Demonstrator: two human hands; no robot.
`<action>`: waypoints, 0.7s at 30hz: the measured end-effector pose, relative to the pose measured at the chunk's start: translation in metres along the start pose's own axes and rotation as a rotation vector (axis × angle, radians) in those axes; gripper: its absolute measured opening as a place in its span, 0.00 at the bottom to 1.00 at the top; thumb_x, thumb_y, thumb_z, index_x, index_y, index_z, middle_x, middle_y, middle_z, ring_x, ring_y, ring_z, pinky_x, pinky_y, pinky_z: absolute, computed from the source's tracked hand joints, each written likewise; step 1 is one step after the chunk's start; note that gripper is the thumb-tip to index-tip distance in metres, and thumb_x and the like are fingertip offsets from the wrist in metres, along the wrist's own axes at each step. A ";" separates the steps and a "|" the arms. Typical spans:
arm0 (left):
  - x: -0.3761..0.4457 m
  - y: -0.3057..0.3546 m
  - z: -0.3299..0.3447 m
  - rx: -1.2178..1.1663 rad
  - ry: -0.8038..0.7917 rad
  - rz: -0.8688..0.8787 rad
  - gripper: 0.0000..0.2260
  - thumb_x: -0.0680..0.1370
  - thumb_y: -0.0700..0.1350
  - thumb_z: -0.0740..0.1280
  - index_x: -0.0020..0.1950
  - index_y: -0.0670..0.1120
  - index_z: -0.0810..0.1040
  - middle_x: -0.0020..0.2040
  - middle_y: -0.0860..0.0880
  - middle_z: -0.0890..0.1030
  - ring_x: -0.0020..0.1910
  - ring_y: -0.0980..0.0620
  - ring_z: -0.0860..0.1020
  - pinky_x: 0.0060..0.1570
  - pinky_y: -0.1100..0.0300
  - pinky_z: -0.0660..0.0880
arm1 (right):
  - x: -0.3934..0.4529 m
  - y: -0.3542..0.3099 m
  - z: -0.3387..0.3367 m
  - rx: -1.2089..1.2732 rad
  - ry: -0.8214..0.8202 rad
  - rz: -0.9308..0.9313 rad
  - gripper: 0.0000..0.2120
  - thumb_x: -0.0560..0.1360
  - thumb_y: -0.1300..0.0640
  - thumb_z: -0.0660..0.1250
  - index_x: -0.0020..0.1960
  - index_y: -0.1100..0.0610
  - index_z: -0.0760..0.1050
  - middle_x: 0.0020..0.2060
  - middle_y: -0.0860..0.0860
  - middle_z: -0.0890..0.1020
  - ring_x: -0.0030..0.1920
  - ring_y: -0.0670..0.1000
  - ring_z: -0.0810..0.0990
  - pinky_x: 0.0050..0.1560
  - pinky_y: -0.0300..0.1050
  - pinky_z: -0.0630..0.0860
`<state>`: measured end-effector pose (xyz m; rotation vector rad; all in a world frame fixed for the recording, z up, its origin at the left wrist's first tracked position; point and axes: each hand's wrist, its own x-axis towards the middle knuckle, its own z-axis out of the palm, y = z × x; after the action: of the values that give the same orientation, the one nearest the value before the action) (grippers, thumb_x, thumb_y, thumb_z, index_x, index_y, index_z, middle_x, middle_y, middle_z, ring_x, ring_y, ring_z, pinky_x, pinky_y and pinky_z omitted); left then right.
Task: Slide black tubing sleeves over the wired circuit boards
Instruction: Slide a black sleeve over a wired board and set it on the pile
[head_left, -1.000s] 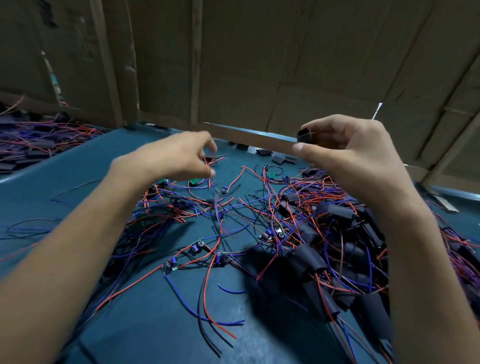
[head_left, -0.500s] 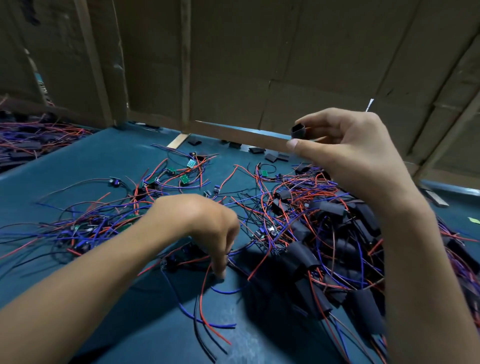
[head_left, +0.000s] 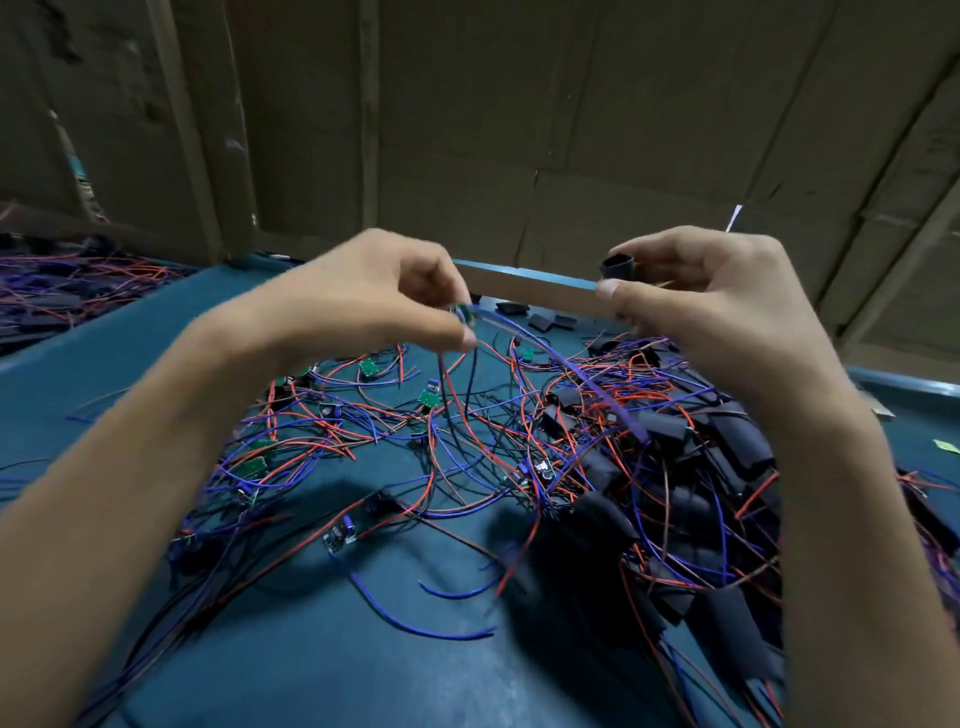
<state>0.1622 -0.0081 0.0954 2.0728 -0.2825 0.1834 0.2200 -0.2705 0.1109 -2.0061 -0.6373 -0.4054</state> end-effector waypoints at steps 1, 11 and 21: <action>-0.001 0.002 0.000 -0.075 0.037 0.023 0.08 0.72 0.32 0.75 0.46 0.42 0.80 0.43 0.39 0.86 0.43 0.47 0.85 0.46 0.57 0.80 | -0.001 0.000 0.000 0.009 -0.011 0.003 0.07 0.71 0.54 0.78 0.49 0.52 0.85 0.39 0.48 0.87 0.38 0.52 0.84 0.46 0.57 0.83; -0.001 0.009 0.010 0.308 0.341 0.244 0.07 0.75 0.44 0.65 0.40 0.48 0.82 0.30 0.62 0.74 0.28 0.59 0.70 0.31 0.69 0.63 | -0.007 -0.009 0.005 0.331 -0.253 0.013 0.10 0.71 0.60 0.78 0.53 0.57 0.85 0.44 0.58 0.87 0.44 0.53 0.85 0.49 0.48 0.83; 0.001 0.006 0.009 0.252 0.279 0.182 0.08 0.76 0.43 0.65 0.40 0.46 0.83 0.23 0.55 0.69 0.22 0.58 0.65 0.23 0.68 0.60 | -0.010 -0.010 0.047 0.820 -0.609 0.086 0.14 0.71 0.62 0.73 0.56 0.63 0.84 0.48 0.60 0.85 0.48 0.61 0.86 0.47 0.54 0.84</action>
<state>0.1620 -0.0192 0.0959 2.2348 -0.2879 0.6419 0.2068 -0.2284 0.0896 -1.3241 -0.8974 0.4885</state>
